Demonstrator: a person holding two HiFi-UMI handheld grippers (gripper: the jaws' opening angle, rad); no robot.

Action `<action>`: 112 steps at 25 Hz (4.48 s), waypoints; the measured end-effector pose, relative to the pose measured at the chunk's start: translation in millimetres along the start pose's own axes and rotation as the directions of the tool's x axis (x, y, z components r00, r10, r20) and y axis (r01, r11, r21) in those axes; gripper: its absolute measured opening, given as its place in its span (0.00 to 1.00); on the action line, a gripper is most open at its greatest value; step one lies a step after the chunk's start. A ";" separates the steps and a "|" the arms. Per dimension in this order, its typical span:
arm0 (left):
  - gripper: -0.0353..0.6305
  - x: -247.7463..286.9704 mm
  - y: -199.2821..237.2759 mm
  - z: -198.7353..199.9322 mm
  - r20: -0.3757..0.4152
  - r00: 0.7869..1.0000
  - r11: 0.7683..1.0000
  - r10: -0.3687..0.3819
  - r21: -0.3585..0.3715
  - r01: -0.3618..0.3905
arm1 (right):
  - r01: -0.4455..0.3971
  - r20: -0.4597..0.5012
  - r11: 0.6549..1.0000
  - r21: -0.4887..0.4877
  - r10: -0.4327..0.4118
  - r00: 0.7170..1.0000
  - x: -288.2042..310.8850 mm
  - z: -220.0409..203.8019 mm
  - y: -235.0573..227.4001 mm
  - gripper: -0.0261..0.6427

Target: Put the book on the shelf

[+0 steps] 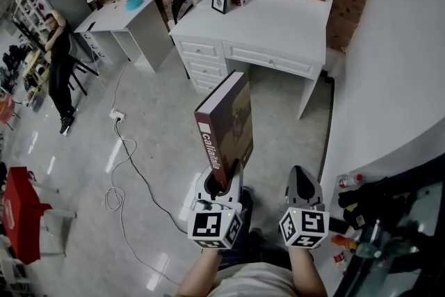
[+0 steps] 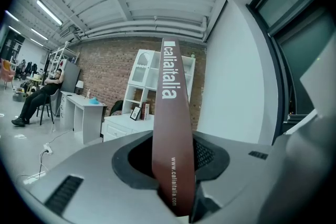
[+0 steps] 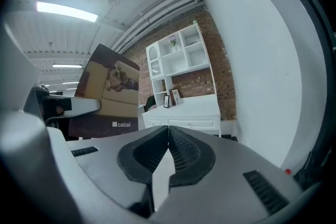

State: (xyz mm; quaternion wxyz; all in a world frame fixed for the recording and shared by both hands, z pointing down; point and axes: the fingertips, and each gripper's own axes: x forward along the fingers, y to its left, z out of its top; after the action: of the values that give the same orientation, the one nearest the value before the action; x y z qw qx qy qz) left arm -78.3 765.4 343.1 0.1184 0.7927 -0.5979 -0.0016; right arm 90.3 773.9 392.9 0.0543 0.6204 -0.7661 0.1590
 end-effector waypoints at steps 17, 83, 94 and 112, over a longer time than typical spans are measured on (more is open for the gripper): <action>0.27 164.8 91.0 55.7 0.015 0.994 0.995 -0.104 -0.012 0.104 | 0.042 0.024 0.999 0.000 -0.042 0.999 182.9 64.8 32.1 0.06; 0.27 690.7 209.2 110.7 -0.065 0.996 0.998 -0.057 -0.044 0.054 | -0.008 -0.043 1.000 0.024 0.009 0.999 690.4 200.8 -104.5 0.06; 0.27 752.5 240.2 115.4 -0.091 0.988 0.992 -0.121 -0.050 0.117 | 0.056 -0.047 0.998 0.031 -0.054 0.997 747.7 212.2 -102.0 0.06; 0.27 851.3 228.1 99.7 -0.141 0.984 0.993 -0.105 -0.066 0.097 | 0.059 -0.094 0.998 0.033 -0.056 0.994 819.1 226.9 -162.9 0.06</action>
State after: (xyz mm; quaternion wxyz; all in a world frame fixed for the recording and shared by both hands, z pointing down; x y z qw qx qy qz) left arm -66.2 -119.1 407.9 0.1844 0.8163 -0.5465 0.0320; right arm 90.2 -90.4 437.2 0.0836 0.6351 -0.7415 0.1998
